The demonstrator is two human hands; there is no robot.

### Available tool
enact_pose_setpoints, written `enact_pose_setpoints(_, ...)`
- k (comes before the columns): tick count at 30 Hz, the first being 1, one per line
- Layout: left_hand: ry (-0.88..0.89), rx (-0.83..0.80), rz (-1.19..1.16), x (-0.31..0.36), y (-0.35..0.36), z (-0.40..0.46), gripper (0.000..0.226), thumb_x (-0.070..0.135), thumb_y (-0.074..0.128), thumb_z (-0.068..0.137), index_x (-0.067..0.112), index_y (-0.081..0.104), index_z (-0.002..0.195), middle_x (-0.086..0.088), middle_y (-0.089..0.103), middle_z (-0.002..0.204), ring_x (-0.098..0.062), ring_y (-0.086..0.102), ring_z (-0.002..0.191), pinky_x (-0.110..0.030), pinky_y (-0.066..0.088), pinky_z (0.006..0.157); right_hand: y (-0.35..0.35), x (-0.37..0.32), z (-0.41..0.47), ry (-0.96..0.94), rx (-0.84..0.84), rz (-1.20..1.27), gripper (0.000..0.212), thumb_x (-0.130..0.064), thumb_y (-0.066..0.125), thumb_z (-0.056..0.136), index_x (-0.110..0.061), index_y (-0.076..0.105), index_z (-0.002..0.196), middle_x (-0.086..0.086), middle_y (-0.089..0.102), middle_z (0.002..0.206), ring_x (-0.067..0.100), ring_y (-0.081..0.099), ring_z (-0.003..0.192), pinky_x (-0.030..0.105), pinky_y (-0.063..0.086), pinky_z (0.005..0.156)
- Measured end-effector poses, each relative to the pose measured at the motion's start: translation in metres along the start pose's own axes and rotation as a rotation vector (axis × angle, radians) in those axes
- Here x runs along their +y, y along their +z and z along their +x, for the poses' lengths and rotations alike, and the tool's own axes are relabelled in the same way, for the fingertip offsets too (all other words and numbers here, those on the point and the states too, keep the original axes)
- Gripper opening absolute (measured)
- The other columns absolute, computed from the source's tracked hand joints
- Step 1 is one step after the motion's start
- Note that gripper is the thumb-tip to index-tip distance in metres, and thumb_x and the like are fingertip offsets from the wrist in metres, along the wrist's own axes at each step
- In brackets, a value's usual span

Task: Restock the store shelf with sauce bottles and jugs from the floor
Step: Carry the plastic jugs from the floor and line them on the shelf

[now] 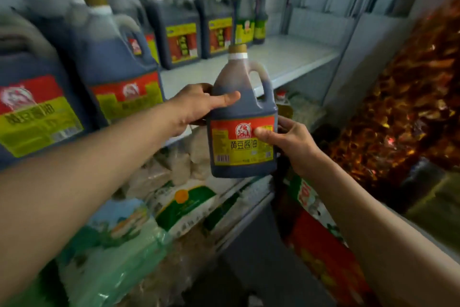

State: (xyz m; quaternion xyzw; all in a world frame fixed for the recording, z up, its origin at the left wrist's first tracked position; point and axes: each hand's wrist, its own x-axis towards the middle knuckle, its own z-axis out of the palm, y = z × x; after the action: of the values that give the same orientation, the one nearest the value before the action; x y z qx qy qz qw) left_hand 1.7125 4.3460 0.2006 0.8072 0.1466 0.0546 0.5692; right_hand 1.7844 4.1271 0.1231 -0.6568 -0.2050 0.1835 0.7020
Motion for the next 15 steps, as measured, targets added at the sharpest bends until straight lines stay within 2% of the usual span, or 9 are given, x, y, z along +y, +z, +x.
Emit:
enact_pose_setpoints(3, 0.075, 0.135, 0.024, 0.033, -0.037, 0.023, 0.057, 0.053, 0.082, 0.07, 0.026, 0.063, 0.117, 0.005, 0.074, 0.105, -0.018, 0.071, 0.096, -0.041, 0.059, 0.086, 0.014, -0.033, 0.063, -0.085, -0.1, 0.028, 0.054, -0.017, 0.084, 0.072, -0.003, 0.068, 0.121, 0.018, 0.076, 0.109, 0.037, 0.073, 0.101, 0.046, 0.061, 0.087)
enact_pose_setpoints(5, 0.089, 0.22, 0.035, 0.05, -0.052, 0.039, 0.057, 0.049, 0.082, 0.073, 0.024, 0.062, 0.119, 0.006, 0.072, 0.106, -0.016, 0.069, 0.096, -0.038, 0.058, 0.083, 0.023, -0.045, 0.102, -0.102, -0.168, 0.047, 0.056, -0.018, 0.084, 0.072, -0.001, 0.067, 0.122, 0.019, 0.075, 0.11, 0.038, 0.073, 0.103, 0.049, 0.06, 0.09)
enact_pose_setpoints(8, 0.089, 0.337, 0.015, 0.064, -0.06, 0.067, 0.065, 0.04, 0.083, 0.076, 0.018, 0.057, 0.131, 0.004, 0.068, 0.118, -0.015, 0.066, 0.101, -0.029, 0.054, 0.079, 0.035, -0.048, 0.159, -0.106, -0.248, 0.045, 0.077, -0.034, 0.094, 0.059, -0.004, 0.067, 0.124, 0.016, 0.075, 0.113, 0.034, 0.073, 0.106, 0.049, 0.058, 0.094)
enact_pose_setpoints(10, 0.065, 0.423, -0.002, 0.06, -0.061, 0.084, 0.062, 0.034, 0.082, 0.079, 0.017, 0.055, 0.132, 0.003, 0.065, 0.118, -0.016, 0.063, 0.103, -0.027, 0.051, 0.079, 0.04, -0.042, 0.193, -0.107, -0.299, 0.041, 0.087, -0.042, 0.099, 0.049, -0.007, 0.069, 0.123, 0.015, 0.075, 0.114, 0.033, 0.072, 0.107, 0.046, 0.059, 0.092)
enact_pose_setpoints(15, 0.015, 0.597, -0.026, 0.033, -0.061, 0.118, 0.062, 0.03, 0.082, 0.08, 0.02, 0.052, 0.134, 0.005, 0.064, 0.122, -0.017, 0.061, 0.108, -0.034, 0.052, 0.091, 0.048, -0.02, 0.255, -0.1, -0.438, 0.003, 0.062, -0.023, 0.088, 0.067, -0.012, 0.068, 0.125, 0.009, 0.075, 0.116, 0.031, 0.071, 0.11, 0.045, 0.058, 0.092)
